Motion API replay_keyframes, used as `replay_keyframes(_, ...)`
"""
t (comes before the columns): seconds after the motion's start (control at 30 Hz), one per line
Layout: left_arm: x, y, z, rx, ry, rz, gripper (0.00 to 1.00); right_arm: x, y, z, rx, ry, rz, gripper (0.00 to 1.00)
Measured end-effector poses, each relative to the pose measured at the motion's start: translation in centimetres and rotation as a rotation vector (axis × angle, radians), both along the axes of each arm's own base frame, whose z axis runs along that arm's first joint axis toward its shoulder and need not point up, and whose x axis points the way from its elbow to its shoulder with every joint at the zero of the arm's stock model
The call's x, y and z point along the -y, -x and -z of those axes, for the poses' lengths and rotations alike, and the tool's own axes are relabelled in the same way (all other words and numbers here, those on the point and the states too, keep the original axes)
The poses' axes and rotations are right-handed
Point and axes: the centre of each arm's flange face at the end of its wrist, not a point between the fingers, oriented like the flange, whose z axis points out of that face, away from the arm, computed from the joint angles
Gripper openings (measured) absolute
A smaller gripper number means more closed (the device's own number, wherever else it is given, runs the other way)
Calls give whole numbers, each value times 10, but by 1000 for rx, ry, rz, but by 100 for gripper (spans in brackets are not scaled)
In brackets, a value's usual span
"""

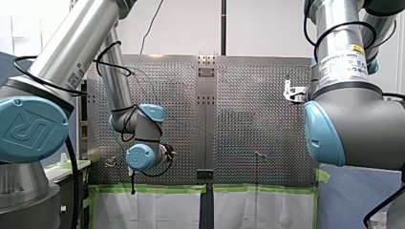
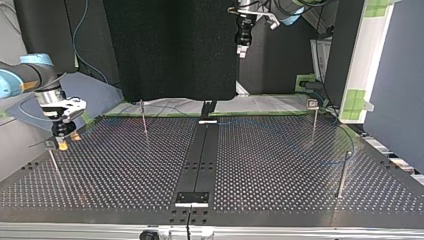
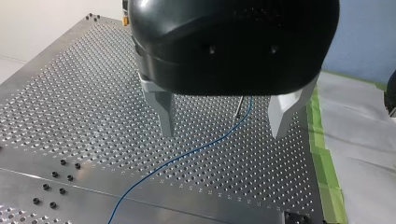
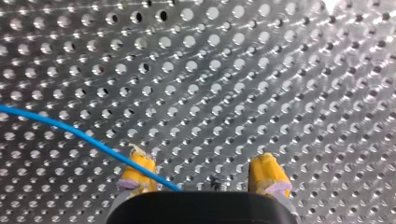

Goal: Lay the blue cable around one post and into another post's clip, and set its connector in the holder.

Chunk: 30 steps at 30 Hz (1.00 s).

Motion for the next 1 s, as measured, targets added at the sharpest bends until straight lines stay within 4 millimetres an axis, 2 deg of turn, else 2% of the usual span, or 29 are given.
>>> replay_keyframes(0.33, 0, 0, 0, -1, -1, 0, 99, -7, 0, 5, -51, -43, 0, 100)
replay_keyframes(0.67, -2, 1, 1, -6, -7, -9, 99, -14, -1, -10, -64, -38, 2, 100)
replay_keyframes(1.0, -2, 1, 1, -10, -15, -12, 99, -19, -2, -10, -84, -63, 4, 100)
